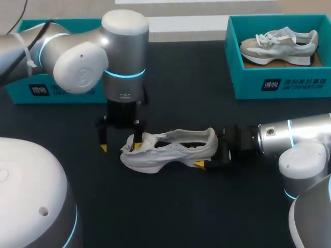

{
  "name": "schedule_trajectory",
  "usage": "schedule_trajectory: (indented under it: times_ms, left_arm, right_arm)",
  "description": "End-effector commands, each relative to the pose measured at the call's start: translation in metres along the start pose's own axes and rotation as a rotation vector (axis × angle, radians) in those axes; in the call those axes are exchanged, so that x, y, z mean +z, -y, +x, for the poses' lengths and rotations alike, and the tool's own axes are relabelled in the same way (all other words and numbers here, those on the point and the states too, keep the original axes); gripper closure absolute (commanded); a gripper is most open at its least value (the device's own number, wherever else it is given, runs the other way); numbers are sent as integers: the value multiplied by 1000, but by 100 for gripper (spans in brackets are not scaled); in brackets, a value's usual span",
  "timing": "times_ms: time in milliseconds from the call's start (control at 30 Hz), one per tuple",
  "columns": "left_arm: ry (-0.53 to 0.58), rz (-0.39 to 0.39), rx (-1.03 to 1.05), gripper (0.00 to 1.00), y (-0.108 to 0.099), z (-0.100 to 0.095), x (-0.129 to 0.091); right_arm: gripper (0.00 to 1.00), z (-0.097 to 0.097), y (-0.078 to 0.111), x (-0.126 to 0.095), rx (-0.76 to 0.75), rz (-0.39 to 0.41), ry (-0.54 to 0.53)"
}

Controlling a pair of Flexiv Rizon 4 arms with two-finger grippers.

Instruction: Take the shoe out of the shoebox, open the shoe tongue, remove and reinsert the insole, then place the shoe into the shoebox

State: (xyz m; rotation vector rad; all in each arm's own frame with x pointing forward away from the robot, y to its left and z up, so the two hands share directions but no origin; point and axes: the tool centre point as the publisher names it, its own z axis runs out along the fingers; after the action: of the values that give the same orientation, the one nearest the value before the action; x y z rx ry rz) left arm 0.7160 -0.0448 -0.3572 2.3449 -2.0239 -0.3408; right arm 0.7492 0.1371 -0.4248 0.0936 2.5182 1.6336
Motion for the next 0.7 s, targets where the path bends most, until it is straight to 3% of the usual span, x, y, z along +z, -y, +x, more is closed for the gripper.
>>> schedule_trajectory:
  times_ms: [33, 200, 400, 700]
  left_arm:
    - [-70, 34, 41, 0, -13, -12, -25]
    - [-114, 62, 68, 0, -15, -6, -47]
    - [-147, 153, 196, 0, -17, 7, -79]
    - [-154, 279, 714, 0, -22, 25, -133]
  right_arm:
    - [100, 0, 2, 3, 0, 5, 1]
    - [100, 0, 2, 3, 0, 5, 1]
    - [100, 0, 2, 3, 0, 5, 1]
    - [100, 0, 2, 3, 0, 5, 1]
